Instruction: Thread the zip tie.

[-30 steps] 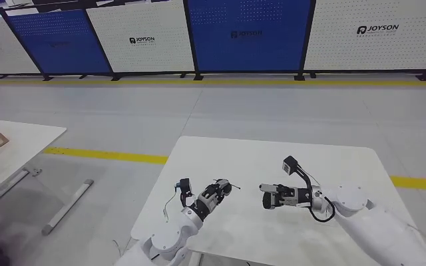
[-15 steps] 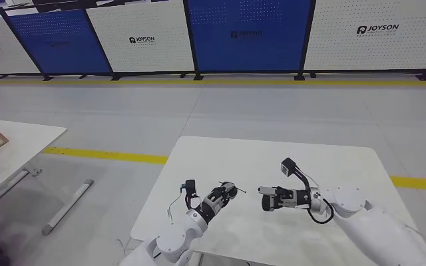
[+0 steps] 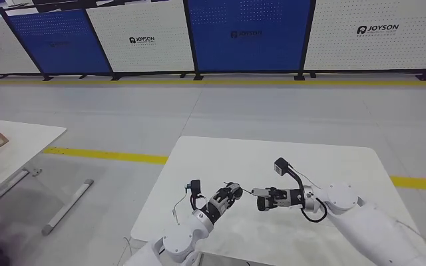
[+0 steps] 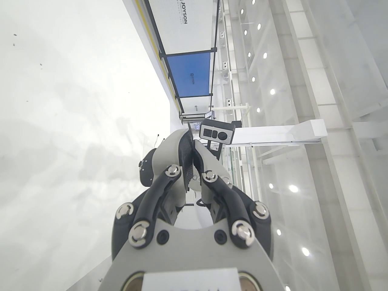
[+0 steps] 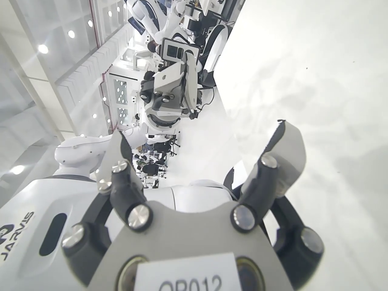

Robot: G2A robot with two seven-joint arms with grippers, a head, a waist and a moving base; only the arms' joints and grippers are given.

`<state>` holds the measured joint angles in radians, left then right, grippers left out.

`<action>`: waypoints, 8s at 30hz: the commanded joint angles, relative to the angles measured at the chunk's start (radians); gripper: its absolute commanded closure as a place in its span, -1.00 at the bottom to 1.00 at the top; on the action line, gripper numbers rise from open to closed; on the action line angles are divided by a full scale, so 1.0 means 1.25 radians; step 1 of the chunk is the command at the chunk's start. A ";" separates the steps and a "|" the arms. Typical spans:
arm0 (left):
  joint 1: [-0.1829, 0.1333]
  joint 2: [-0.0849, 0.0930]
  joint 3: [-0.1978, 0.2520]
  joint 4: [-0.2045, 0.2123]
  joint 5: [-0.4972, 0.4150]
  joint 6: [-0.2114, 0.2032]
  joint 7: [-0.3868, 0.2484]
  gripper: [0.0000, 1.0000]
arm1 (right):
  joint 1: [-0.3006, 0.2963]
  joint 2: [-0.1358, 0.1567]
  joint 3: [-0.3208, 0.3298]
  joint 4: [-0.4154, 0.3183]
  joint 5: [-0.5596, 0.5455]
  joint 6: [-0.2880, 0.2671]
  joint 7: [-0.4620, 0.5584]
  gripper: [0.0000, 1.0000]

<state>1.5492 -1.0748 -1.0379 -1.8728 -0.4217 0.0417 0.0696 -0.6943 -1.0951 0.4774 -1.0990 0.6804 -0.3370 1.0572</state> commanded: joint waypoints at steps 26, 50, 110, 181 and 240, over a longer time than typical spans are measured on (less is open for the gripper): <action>-0.036 -0.028 0.023 0.030 -0.079 -0.002 0.022 1.00 | -0.091 0.003 0.137 -0.051 -0.023 -0.002 -0.033 -1.00; -0.024 -0.039 0.001 0.035 -0.071 -0.013 -0.018 1.00 | -0.097 -0.030 0.168 -0.026 -0.062 0.042 -0.007 1.00; -0.032 -0.041 -0.008 0.086 0.033 -0.053 -0.116 -1.00 | -0.114 -0.039 0.210 -0.036 -0.106 0.117 0.034 1.00; 0.002 -0.050 -0.045 0.113 0.059 -0.178 -0.198 0.90 | -0.114 -0.039 0.210 -0.036 -0.106 0.117 0.034 1.00; 0.018 -0.060 -0.046 0.105 0.144 -0.133 -0.129 1.00 | -0.237 0.012 0.361 -0.167 -0.203 0.112 0.040 -1.00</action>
<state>1.5721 -1.1495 -1.0954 -1.7413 -0.2414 -0.1247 -0.0913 -0.9910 -1.0798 0.9290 -1.3073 0.4265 -0.1974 1.1075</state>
